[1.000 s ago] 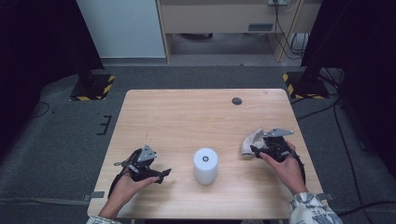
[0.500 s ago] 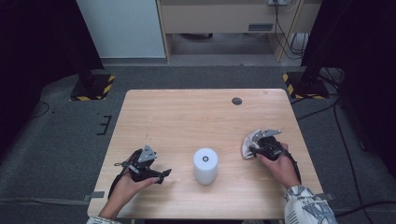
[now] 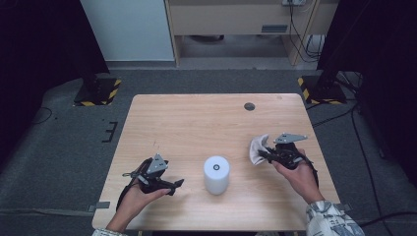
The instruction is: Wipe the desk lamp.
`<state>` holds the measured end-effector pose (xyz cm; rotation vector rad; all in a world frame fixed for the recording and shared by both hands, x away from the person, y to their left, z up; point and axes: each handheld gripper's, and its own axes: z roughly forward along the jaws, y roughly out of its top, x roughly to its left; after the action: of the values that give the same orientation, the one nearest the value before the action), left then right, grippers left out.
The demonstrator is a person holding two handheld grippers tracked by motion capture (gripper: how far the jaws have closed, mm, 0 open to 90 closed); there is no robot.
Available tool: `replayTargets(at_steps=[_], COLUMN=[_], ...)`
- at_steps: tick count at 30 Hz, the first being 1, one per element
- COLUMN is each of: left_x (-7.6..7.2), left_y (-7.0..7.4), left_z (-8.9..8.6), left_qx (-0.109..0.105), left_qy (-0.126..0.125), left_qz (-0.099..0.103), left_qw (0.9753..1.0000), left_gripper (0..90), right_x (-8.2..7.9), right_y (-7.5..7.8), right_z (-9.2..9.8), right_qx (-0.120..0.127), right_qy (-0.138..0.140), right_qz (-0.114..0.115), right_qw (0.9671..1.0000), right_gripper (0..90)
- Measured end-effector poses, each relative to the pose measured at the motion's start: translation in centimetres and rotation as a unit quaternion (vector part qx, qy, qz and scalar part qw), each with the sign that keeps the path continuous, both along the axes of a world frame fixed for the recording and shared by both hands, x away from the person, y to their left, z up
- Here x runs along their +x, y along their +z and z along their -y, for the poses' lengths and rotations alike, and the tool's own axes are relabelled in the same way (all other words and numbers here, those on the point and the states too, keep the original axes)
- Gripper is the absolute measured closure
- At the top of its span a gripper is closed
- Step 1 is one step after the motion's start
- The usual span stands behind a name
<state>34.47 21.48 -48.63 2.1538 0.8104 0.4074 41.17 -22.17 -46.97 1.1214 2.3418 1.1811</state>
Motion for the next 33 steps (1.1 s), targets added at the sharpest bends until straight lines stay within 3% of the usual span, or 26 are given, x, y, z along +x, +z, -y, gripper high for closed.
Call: replayTargets(at_steps=[5,11,18,21,25,33], left_x=[-0.9,-1.8,-2.2,-2.3,-2.4,-2.6], left_y=[0.6,0.8,1.0,1.4,1.5,1.4], left_z=[1.6,3.7,4.7,4.7,4.3,5.4], left_qx=[-0.001,-0.008,-0.02,-0.024,-0.05,-0.059], left_qy=[-0.019,-0.051,-0.059,-0.039,-0.029,-0.038], left_qz=[0.025,0.029,0.031,0.055,0.046,0.035], left_qw=[0.9995,0.9983,0.9976,0.9975,0.9972,0.9969], left_gripper=[8.4,8.4,8.3,8.7,8.6,8.5], right_x=[-1.0,-2.0,-2.6,-2.8,-2.9,-3.5], right_y=[2.1,4.7,6.6,7.3,7.9,8.8], right_z=[-1.7,-3.9,-6.7,-7.8,-9.1,-10.5], right_qx=[0.009,0.015,-0.005,-0.023,-0.032,-0.037], right_qy=[0.043,0.083,0.124,0.134,0.148,0.169], right_qz=[0.01,0.028,0.035,0.041,0.043,0.054], right_qw=[0.999,0.9961,0.9917,0.9898,0.9876,0.9833], right_gripper=[77.3,77.3,77.3,77.3,77.3,77.3])
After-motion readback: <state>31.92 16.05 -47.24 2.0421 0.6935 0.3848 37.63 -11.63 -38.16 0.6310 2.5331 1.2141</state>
